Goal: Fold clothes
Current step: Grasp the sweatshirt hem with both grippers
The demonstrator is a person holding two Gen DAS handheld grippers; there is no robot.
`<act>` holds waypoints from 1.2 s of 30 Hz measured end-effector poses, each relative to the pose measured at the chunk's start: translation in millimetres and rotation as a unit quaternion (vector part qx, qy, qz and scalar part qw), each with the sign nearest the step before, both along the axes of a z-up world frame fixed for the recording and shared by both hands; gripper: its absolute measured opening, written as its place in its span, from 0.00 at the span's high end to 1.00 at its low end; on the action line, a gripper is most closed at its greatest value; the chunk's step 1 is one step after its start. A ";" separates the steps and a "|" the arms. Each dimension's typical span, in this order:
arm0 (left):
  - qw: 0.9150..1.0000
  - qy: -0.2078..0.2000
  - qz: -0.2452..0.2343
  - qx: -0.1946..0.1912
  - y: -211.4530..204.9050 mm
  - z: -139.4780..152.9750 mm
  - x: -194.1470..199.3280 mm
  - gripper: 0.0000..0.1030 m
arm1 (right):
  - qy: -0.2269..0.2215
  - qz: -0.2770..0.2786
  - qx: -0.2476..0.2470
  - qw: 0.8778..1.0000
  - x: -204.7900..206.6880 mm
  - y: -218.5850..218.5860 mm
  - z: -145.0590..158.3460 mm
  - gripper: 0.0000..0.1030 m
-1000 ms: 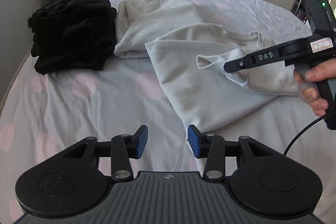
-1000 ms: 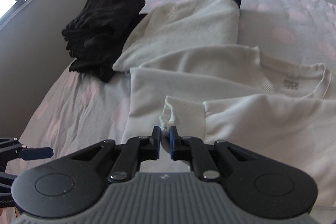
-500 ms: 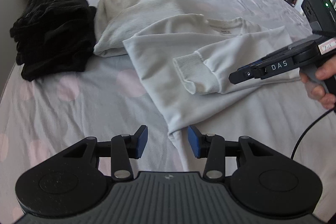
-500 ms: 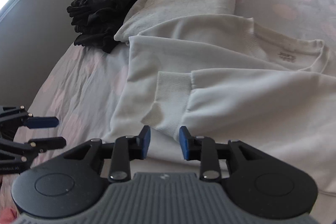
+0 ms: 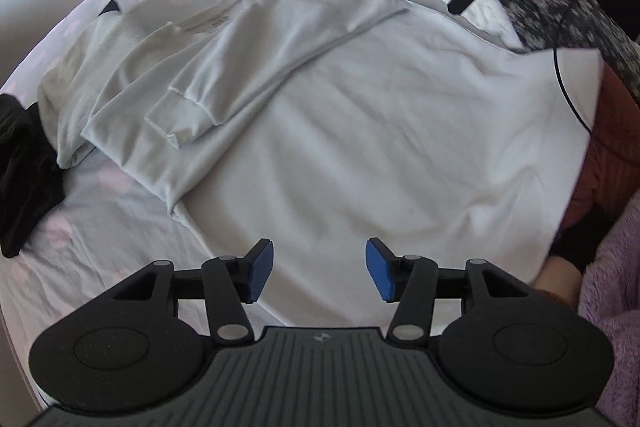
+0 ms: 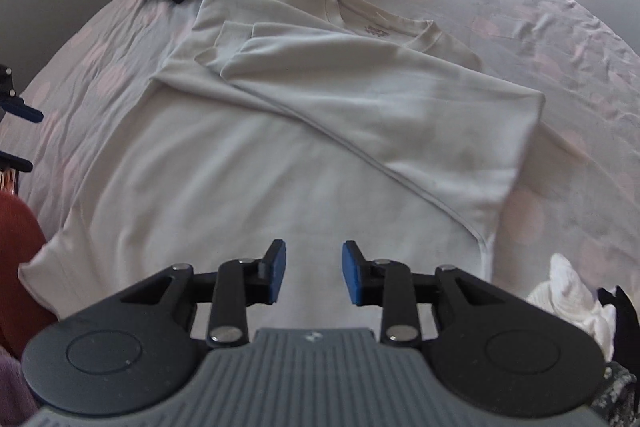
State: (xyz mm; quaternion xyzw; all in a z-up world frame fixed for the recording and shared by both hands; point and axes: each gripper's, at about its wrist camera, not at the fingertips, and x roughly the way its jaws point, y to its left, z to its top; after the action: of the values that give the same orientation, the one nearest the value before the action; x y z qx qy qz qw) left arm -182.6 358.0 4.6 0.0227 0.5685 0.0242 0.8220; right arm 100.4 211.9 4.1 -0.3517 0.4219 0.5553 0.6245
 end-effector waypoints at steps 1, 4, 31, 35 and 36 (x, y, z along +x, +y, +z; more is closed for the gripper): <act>1.000 0.009 -0.018 -0.001 -12.2 -0.6 -1.5 0.40 | -0.006 0.007 -0.006 1.000 -1.0 -14.1 3.5 0.66; 0.996 0.042 -0.073 -0.001 -49.4 -6.5 -7.4 0.39 | -0.030 0.030 -0.020 0.999 -9.2 -52.1 10.8 0.65; 0.966 0.190 -0.153 0.079 -141.1 -89.7 -0.5 0.67 | -0.174 0.236 -0.113 0.949 -99.3 -191.7 -18.0 0.46; 0.970 0.186 -0.141 0.075 -139.3 -88.7 -2.8 0.86 | -0.222 0.277 -0.111 0.928 -111.9 -192.4 -19.5 0.36; 0.970 0.184 -0.136 0.077 -139.0 -87.0 -3.9 0.87 | -0.229 0.289 -0.110 0.923 -115.2 -192.0 -20.7 0.36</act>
State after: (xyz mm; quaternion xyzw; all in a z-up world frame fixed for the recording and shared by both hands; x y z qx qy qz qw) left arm -186.6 219.0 -82.3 0.1669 0.6978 -0.0494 0.6948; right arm -14.8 19.9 -16.6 -0.6426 0.2055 0.5660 0.4738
